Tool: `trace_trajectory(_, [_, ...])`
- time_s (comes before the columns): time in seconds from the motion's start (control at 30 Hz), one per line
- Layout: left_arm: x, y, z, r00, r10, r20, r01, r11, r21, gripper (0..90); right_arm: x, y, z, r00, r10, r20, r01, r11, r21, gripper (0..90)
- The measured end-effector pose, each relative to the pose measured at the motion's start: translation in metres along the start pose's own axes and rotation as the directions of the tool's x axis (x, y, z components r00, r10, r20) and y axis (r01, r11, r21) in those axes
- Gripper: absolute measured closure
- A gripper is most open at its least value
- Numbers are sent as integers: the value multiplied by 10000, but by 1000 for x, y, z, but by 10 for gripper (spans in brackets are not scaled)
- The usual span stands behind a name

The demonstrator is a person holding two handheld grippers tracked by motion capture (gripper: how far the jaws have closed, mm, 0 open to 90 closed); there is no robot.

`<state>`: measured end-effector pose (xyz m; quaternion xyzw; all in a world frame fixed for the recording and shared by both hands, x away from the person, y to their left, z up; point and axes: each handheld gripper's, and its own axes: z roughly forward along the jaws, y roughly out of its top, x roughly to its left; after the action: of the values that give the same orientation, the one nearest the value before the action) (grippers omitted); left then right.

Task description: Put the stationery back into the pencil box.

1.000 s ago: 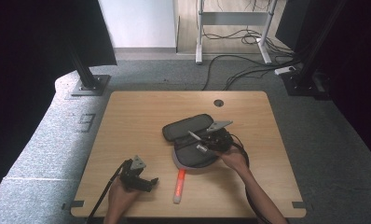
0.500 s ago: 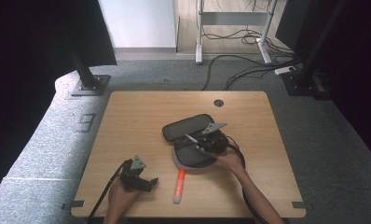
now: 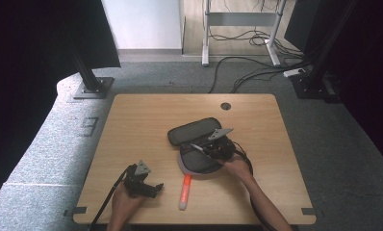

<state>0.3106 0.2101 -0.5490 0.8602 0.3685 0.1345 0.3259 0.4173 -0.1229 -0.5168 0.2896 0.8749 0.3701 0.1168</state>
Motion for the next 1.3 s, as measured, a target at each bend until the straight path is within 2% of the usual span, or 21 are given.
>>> trace_trajectory(0.13, [0, 0, 0, 10000, 3, -11, -3, 10000, 1, 0, -1, -1, -1, 10000, 16, 75, -16, 10000, -8, 672])
trace_trajectory(0.4, [0, 0, 0, 10000, 0, 0, 0, 10000, -2, 0, -4, -1, -11, 9995, 306, 121, -303, 9993, -240, 511])
trace_trajectory(0.67, [0, 0, 0, 10000, 4, -12, -4, 10000, 1, 0, -2, 1, -20, 9995, 233, 221, -227, 9994, -268, 380])
trace_trajectory(0.9, [0, 0, 0, 10000, 1, 4, -1, 10000, -2, 0, 1, 2, -30, 9994, -79, 327, 85, 9998, -178, 333])
trace_trajectory(1.3, [0, 0, 0, 10000, 4, 0, -4, 10000, -2, 0, -3, -8, -53, 9975, 383, 594, -343, 9971, -679, 274])
